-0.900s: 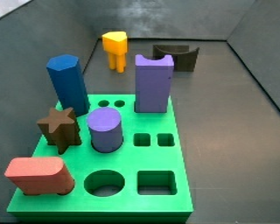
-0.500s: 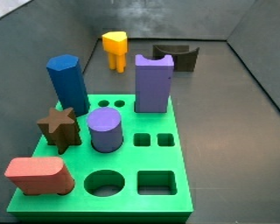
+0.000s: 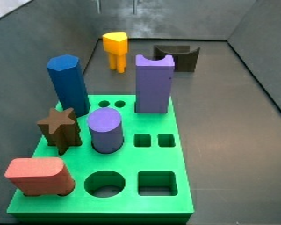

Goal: Pick up the 3 prong object. Move up. Move to above the board. Insert the 3 prong object.
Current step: Pick up the 3 prong object.

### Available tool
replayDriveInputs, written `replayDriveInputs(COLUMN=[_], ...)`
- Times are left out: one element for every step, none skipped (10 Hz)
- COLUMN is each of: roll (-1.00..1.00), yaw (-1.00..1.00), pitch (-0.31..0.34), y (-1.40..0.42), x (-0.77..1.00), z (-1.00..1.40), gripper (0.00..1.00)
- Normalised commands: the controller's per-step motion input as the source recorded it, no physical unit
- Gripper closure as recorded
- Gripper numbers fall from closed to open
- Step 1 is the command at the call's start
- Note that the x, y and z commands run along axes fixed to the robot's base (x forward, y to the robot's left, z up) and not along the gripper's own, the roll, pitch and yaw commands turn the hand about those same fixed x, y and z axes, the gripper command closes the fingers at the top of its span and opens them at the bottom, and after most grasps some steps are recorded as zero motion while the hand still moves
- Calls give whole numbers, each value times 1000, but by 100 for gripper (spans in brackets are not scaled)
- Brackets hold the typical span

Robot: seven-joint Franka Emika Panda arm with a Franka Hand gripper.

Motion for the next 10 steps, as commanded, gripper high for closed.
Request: replayDriveInputs(roll=[-157,-147,-239,-233,-214,-219,-207,-187,-131,-79], yaw=[-277,-226,-129,-66,0,0,0,0,0,0], pitch=[-33,-17,-43,-31,-7,0,0,0,0,0], y=[-269,-163,-80,-29,0,-23,-31,-26,-46,-60], x=[106,0,-51,-106,-149,-100,-31,0,0,0], z=[-483,-497,-357,-377,-354,-329,-360,-386,-429,-397], gripper=[0,0,0,0,0,0,0,0,0,0])
